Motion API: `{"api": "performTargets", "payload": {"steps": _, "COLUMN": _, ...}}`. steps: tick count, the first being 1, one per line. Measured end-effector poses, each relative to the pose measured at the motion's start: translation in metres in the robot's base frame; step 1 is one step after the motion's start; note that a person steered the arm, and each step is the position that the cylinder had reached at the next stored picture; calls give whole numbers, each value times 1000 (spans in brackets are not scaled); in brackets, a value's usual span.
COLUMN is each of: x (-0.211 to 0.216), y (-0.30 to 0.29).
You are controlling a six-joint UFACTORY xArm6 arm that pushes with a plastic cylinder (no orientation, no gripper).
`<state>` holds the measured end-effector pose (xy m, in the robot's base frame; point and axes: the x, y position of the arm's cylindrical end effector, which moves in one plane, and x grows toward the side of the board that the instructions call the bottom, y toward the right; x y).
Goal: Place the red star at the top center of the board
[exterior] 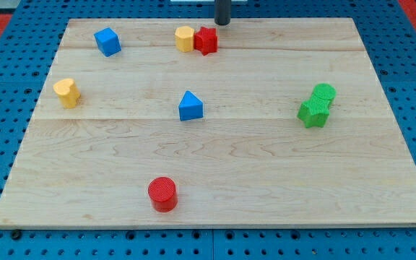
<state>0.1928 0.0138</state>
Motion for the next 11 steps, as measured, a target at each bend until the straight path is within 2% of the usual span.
{"api": "performTargets", "payload": {"steps": 1, "x": 32, "y": -48}}
{"api": "performTargets", "payload": {"steps": 2, "x": 67, "y": -72}}
{"api": "performTargets", "payload": {"steps": 3, "x": 128, "y": -39}}
{"api": "performTargets", "payload": {"steps": 4, "x": 115, "y": 19}}
{"api": "performTargets", "payload": {"steps": 5, "x": 72, "y": 46}}
{"api": "performTargets", "payload": {"steps": 6, "x": 75, "y": 8}}
{"api": "performTargets", "payload": {"steps": 7, "x": 115, "y": 11}}
{"api": "performTargets", "payload": {"steps": 9, "x": 49, "y": -19}}
{"api": "performTargets", "payload": {"steps": 10, "x": 84, "y": 22}}
{"api": "performTargets", "payload": {"steps": 11, "x": 165, "y": 82}}
